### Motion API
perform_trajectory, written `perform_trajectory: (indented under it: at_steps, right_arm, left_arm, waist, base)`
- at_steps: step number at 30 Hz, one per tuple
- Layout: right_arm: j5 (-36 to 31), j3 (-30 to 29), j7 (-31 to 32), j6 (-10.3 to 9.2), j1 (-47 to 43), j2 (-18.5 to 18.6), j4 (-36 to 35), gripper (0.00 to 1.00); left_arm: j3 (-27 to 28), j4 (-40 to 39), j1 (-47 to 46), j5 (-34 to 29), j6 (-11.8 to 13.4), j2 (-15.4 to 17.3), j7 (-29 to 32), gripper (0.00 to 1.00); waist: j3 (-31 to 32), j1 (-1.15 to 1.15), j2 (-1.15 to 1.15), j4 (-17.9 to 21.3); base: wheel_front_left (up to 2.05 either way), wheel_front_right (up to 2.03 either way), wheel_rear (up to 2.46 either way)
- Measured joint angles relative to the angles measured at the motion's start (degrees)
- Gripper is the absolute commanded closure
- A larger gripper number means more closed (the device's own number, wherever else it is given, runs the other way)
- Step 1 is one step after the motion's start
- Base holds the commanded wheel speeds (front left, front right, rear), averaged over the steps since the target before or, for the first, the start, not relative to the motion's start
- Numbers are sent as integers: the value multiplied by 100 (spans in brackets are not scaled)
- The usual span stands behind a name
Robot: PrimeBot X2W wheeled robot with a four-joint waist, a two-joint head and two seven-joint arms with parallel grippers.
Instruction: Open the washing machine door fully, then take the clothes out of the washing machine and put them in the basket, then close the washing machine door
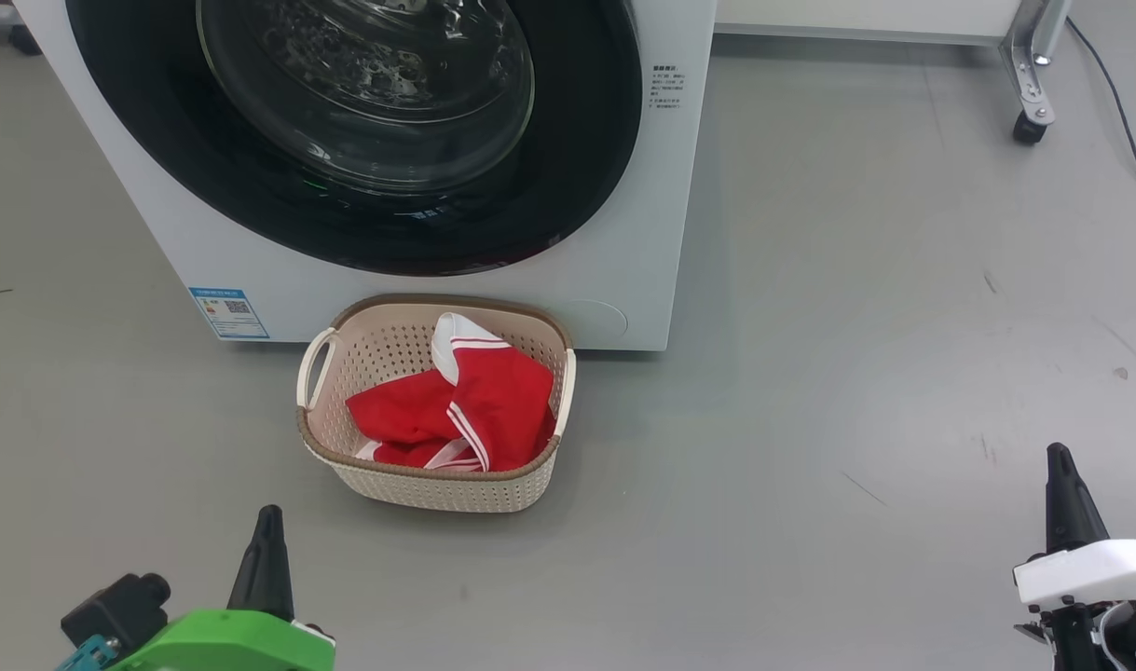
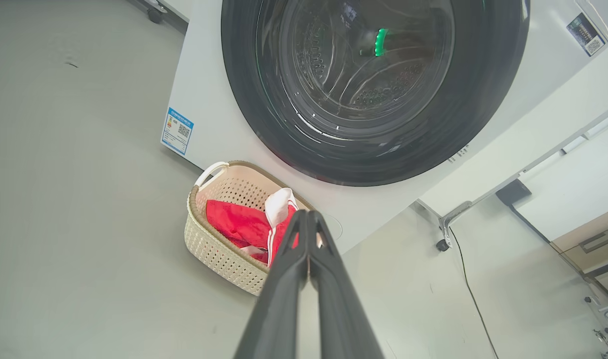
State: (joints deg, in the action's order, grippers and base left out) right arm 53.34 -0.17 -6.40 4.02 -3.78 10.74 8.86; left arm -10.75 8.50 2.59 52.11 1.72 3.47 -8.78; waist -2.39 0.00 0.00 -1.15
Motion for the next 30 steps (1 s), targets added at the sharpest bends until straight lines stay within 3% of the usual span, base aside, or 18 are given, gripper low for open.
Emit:
perform_trajectory:
  at_steps: [30]
  right_arm:
    - [2113, -302, 602, 146, 357, -374, 366, 100]
  left_arm:
    - [443, 264, -204, 2395, -413, 155, 522, 100]
  waist:
    - [117, 0, 0, 63]
  base:
    - [0, 0, 0]
